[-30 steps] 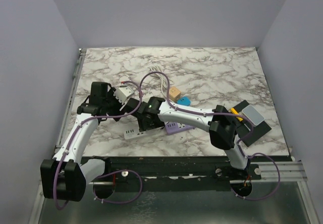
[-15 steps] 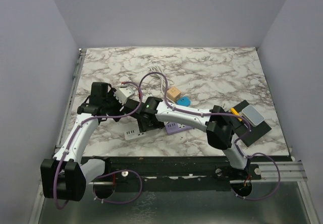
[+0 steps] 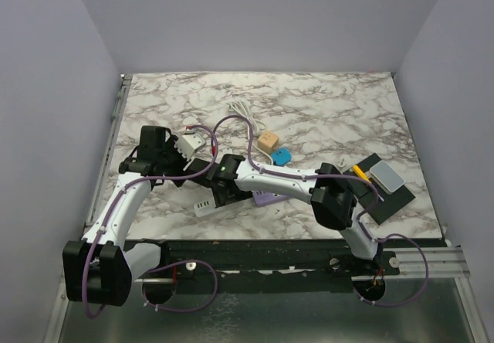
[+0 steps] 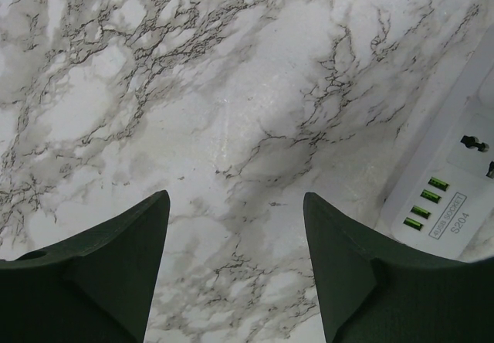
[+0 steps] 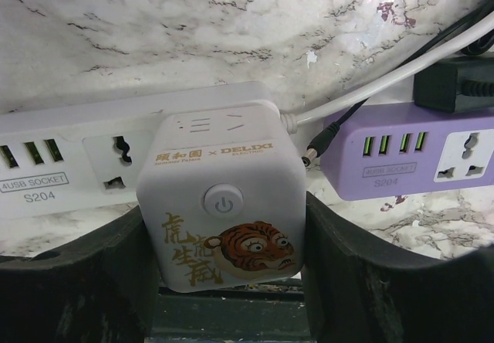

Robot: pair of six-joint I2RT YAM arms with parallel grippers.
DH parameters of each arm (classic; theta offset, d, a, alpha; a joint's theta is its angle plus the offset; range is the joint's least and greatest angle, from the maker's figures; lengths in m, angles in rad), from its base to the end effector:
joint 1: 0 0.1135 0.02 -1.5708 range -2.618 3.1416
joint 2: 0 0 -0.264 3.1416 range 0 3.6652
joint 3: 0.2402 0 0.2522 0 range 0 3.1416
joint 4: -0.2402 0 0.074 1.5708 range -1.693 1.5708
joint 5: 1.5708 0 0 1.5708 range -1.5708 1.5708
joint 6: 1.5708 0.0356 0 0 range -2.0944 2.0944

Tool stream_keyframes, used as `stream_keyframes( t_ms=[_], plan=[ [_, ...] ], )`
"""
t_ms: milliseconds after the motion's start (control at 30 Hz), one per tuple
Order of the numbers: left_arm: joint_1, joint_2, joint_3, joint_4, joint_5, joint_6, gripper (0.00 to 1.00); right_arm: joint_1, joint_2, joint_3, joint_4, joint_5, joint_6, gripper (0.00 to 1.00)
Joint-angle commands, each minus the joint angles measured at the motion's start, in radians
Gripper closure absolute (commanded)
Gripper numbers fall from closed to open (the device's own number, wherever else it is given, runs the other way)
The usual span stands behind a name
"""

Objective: Insert the plug
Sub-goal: Insert the plug into the socket.

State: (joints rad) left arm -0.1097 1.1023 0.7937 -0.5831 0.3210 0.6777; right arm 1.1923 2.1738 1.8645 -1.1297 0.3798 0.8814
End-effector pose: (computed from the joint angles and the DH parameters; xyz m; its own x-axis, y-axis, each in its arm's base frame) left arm 0.2175 -0.0353 0.2479 -0.4139 0.6442 -0.6432 0.7194 0.6645 0.2026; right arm 0.1732 0.3997 0.2074 -0.8850 -0.2862 -0.3672 -0.2548 0.9579 -0.1324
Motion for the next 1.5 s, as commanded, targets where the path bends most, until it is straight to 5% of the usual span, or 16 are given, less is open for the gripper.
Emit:
stream_keyframes(
  t_ms=[0,333,600,667,1033,1267,1467],
  plan=[
    [0.002,0.001,0.024,-0.020,-0.002,-0.003,0.29,0.005,0.060,-0.095,-0.061,0.016,-0.007,0.99],
    [0.002,0.010,0.043,-0.021,-0.004,-0.017,0.28,0.006,0.097,-0.118,0.009,-0.011,-0.056,0.99],
    [0.002,0.035,0.083,-0.028,-0.007,-0.044,0.22,0.006,-0.026,-0.108,0.047,0.025,-0.069,0.15],
    [0.003,0.039,0.097,-0.036,-0.009,-0.048,0.20,0.006,-0.064,-0.091,0.047,0.036,-0.080,0.01],
    [0.003,0.058,0.151,-0.122,-0.012,-0.035,0.13,-0.021,-0.356,-0.168,0.107,0.091,-0.170,0.00],
    [0.002,0.079,0.147,-0.145,0.038,-0.017,0.09,-0.278,-0.555,-0.453,0.304,0.025,-0.287,0.03],
    [0.002,0.083,0.135,-0.146,0.103,0.077,0.04,-0.366,-0.625,-0.626,0.507,0.027,-0.477,0.00]
  ],
)
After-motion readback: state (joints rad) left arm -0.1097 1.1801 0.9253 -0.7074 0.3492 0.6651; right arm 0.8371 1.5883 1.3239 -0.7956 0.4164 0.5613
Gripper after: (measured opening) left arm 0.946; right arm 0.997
